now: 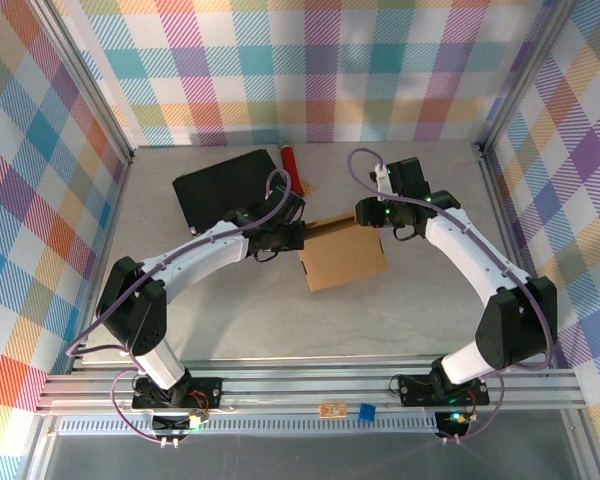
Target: Fold the paper box
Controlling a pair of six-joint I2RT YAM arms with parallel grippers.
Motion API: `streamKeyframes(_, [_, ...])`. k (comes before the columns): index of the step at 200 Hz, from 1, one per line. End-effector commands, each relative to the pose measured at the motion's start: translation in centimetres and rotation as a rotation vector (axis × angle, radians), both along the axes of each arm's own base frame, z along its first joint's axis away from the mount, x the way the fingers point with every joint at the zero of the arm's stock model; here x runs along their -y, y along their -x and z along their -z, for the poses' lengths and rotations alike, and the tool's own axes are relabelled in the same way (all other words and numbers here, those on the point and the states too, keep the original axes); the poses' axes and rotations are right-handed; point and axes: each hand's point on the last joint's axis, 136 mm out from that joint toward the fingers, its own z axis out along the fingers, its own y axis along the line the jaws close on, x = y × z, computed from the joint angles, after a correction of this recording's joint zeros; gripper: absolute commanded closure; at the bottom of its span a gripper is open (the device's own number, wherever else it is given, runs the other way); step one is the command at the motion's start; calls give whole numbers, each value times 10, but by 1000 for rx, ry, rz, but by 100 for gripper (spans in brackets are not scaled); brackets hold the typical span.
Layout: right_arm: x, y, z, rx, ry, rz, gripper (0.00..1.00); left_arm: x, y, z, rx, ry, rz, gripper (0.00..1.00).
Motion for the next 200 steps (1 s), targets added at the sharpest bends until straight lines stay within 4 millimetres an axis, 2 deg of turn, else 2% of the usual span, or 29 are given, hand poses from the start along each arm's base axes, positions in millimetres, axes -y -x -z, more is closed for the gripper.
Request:
streamKeyframes(1, [-8, 16, -15, -44, -115, 52, 53, 5, 3, -5, 34, -24, 28, 100])
streamKeyframes(55, [-1, 22, -39, -106, -231, 231, 46, 5, 3, -7, 42, -45, 25, 100])
streamKeyframes(96, [2, 27, -52, -152, -329, 332, 47, 5, 4, -10, 50, -56, 20, 100])
streamKeyframes(125, [26, 38, -58, -196, -362, 539, 45, 4, 4, -13, 57, -68, 17, 100])
streamKeyframes(140, [28, 47, -54, -286, -447, 636, 38, 3, 4, -15, 65, -73, 14, 100])
streamKeyframes(162, [6, 55, -36, -488, -617, 712, 30, 5, 5, -15, 68, -77, 15, 100])
streamKeyframes(181, [-13, 55, -18, -625, -744, 752, 25, 7, 7, -15, 74, -82, 19, 100])
streamKeyframes(200, [-14, 49, -6, -662, -806, 820, 16, 8, 9, -15, 82, -88, 23, 100])
